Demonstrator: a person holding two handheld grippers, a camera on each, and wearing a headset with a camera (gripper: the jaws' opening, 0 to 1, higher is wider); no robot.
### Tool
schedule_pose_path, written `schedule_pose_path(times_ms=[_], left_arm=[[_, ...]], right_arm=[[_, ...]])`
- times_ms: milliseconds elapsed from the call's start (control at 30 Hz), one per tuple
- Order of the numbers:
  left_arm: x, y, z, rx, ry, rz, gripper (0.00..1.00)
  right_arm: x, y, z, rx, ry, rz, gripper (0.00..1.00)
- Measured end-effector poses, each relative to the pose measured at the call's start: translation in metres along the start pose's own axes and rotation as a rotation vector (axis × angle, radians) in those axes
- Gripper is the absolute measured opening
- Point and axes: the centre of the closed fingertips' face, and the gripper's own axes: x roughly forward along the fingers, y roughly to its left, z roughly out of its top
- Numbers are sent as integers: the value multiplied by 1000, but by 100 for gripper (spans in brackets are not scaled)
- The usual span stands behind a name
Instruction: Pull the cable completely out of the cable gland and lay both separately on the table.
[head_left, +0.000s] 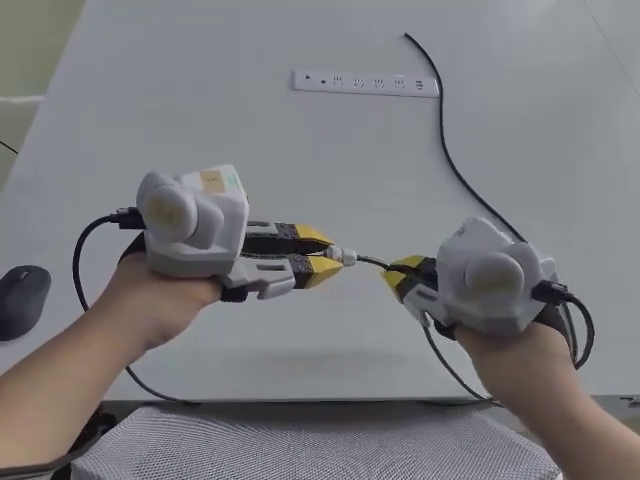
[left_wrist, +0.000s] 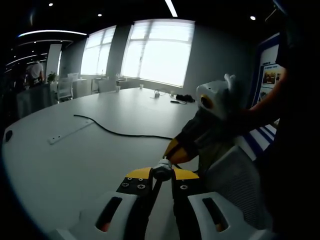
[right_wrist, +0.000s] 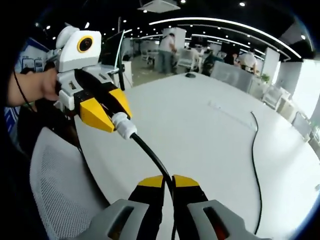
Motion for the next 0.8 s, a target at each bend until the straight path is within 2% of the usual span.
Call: schedule_pose_path(times_ms=[167, 400, 467, 800], left_arm=[[-1, 0, -1, 3, 1, 2, 15], [-2, 1, -1, 0, 2, 5, 15], [-2, 1, -2, 2, 3, 5, 15], [-3, 0, -2, 0, -1, 4, 15]], right_arm=[[3, -5, -15, 80, 17, 0, 0], [7, -12, -33, 230, 46, -4, 0], [8, -14, -40, 288, 71, -10, 0], [14, -23, -64, 514, 113, -20, 0]])
